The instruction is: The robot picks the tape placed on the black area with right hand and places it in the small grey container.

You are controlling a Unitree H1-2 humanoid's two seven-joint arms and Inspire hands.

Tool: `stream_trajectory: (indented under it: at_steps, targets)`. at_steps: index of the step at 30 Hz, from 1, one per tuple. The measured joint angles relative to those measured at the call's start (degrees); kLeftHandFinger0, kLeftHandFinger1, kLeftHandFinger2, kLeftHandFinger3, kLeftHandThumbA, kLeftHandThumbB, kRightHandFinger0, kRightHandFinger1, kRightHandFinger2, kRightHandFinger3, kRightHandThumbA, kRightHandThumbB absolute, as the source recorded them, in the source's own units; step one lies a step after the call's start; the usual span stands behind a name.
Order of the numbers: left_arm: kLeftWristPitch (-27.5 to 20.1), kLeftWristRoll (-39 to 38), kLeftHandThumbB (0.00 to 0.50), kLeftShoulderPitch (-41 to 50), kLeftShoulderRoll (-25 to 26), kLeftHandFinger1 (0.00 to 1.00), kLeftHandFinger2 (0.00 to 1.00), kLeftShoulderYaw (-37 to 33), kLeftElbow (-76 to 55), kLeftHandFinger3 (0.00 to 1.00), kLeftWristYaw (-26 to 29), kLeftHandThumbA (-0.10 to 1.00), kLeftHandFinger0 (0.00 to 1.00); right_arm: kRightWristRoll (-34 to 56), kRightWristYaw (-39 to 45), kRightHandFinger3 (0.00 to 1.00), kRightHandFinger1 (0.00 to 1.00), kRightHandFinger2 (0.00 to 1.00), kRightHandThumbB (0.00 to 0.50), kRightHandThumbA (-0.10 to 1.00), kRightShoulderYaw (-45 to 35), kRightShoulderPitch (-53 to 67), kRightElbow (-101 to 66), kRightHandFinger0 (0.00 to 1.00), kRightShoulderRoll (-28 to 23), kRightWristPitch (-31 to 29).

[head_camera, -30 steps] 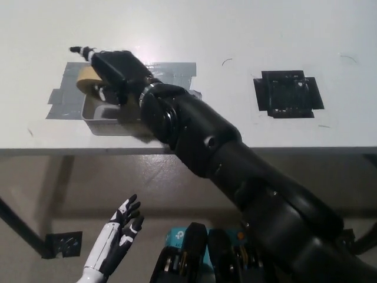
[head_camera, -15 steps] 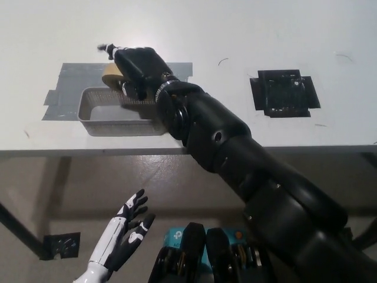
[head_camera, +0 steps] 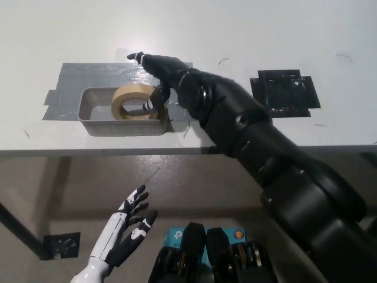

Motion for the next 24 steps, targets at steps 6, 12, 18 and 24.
stream_trajectory:
  at_steps: [6, 12, 18, 24]
  targets:
    - [0.0, 0.2, 0.024, -0.7, 0.0, 0.92, 1.00, -0.2, 0.0, 1.00, -0.2, 0.80, 0.82, 2.4, 7.3, 1.00, 1.00, 1.00, 0.500, 0.93, -2.4, -0.5, -6.6, 1.00, -3.0, 1.8]
    - [0.0, 0.6, 0.026, -0.9, 0.0, 0.90, 1.00, -0.4, 0.0, 1.00, -0.3, 0.78, 0.81, 7.1, 13.7, 1.00, 1.00, 1.00, 0.500, 0.79, -9.5, -1.1, -15.3, 1.00, -7.3, 5.5]
    - [0.0, 0.9, 0.008, -1.0, 0.0, 1.00, 1.00, -0.3, 0.1, 1.00, -0.3, 0.85, 0.91, 11.0, 18.7, 1.00, 1.00, 1.00, 0.467, 0.83, -14.6, -2.5, -27.4, 1.00, -14.4, 9.5]
    - [0.0, 0.9, 0.052, -1.0, 0.0, 1.00, 1.00, -0.2, 0.6, 1.00, -0.3, 0.99, 1.00, 12.6, 21.3, 1.00, 1.00, 1.00, 0.500, 0.90, -17.1, 2.3, -41.1, 1.00, -21.1, 12.2]
